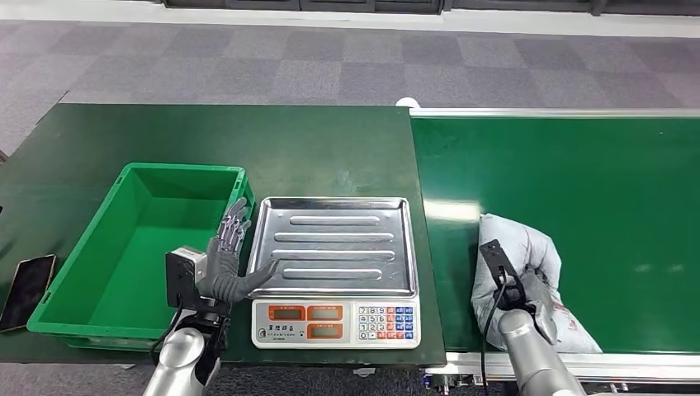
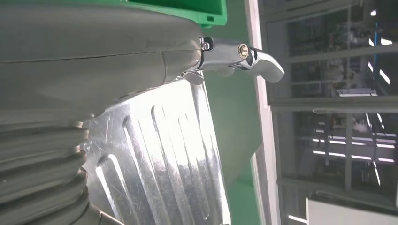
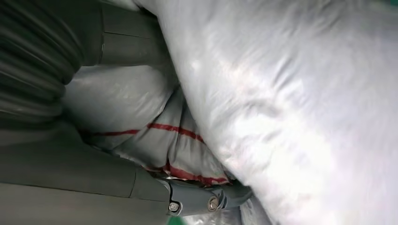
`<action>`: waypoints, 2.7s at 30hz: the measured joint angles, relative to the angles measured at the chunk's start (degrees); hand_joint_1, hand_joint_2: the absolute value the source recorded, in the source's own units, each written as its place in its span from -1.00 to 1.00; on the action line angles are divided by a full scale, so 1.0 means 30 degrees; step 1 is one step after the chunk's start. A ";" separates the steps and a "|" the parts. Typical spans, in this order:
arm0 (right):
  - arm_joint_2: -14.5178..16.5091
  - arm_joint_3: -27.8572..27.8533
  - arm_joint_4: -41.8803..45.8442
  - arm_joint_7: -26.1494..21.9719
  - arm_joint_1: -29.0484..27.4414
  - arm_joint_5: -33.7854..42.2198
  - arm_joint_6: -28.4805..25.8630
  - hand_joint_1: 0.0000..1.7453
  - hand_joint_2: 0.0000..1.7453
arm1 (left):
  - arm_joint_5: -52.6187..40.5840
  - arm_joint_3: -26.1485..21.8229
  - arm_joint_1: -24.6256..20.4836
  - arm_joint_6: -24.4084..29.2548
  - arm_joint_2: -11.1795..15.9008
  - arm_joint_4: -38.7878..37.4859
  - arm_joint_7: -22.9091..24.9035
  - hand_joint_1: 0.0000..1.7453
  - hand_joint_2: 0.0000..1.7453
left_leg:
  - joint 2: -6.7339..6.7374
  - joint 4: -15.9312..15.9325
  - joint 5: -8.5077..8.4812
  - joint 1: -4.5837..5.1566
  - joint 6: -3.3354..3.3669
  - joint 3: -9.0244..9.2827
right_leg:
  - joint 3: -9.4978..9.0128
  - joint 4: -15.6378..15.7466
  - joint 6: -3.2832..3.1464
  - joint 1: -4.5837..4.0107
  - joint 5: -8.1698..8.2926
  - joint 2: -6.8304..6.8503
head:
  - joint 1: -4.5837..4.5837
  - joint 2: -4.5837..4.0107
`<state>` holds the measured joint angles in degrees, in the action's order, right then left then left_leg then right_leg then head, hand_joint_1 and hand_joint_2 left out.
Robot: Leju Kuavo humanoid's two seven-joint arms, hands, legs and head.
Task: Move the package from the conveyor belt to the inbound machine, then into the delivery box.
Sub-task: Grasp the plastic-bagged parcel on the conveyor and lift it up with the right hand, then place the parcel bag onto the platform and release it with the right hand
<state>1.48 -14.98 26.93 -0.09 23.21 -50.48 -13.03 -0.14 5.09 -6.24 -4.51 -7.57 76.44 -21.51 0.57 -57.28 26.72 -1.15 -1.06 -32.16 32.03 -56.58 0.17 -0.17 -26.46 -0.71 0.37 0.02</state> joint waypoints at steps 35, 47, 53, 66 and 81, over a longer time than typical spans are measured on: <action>0.1894 -0.2961 -0.0052 -0.5971 0.0357 0.5974 0.3293 1.00 1.00 | -0.0448 0.0000 -0.1708 -0.0756 0.0051 -0.1665 -0.0122 -1.00 1.00 | 0.0406 0.0007 -0.0056 -0.0121 -0.0026 0.0097 | 0.0080 0.0059 -0.0061 -0.0035 0.0322 -0.0062 | -0.0002 0.0000; 0.2486 -0.0620 0.2362 -0.5086 -0.0411 0.6638 0.0752 1.00 1.00 | -0.0590 0.0000 -0.1518 -0.0737 0.0060 -0.1534 -0.0133 -1.00 1.00 | 0.0337 0.0007 -0.0070 -0.0101 -0.0045 -0.0022 | 0.0181 0.0019 -0.0068 -0.0022 0.0316 0.0000 | -0.0004 0.0000; 0.2155 0.2522 0.6813 -0.4719 -0.1072 0.5206 -0.2837 1.00 1.00 | -0.0550 0.0000 -0.1402 -0.0450 0.0095 -0.1386 -0.0253 -1.00 1.00 | 0.0262 0.0001 -0.0157 0.0027 -0.0054 -0.0270 | 0.0465 -0.0117 -0.0047 0.0067 0.0343 0.0061 | -0.0004 0.0000; 0.1106 0.6975 1.2476 -0.2975 0.0944 0.4471 -0.3652 1.00 1.00 | -0.0288 -0.0007 -0.1273 -0.0144 0.0408 -0.1315 -0.0851 -1.00 1.00 | 0.0087 0.0005 -0.0241 0.0122 -0.0041 -0.0403 | 0.0618 -0.0210 -0.0045 0.0144 0.0333 0.0203 | -0.0004 0.0000; 0.1157 0.8252 1.2179 -0.3379 0.2311 0.4733 -0.3165 1.00 1.00 | -0.0288 -0.0293 -0.1366 -0.0034 0.0450 -0.1363 -0.1067 -1.00 1.00 | 0.0050 0.0005 -0.0255 0.0131 -0.0044 -0.0423 | 0.0626 -0.0225 -0.0045 0.0146 0.0333 0.0248 | -0.0004 0.0000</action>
<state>4.95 9.77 63.47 -10.23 30.14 -36.28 -22.52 -1.01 4.21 -10.34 -4.61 -6.22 72.36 -24.71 0.72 -57.27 25.95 -0.76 -1.19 -33.43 33.90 -57.25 0.04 0.27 -25.46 0.03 0.36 0.02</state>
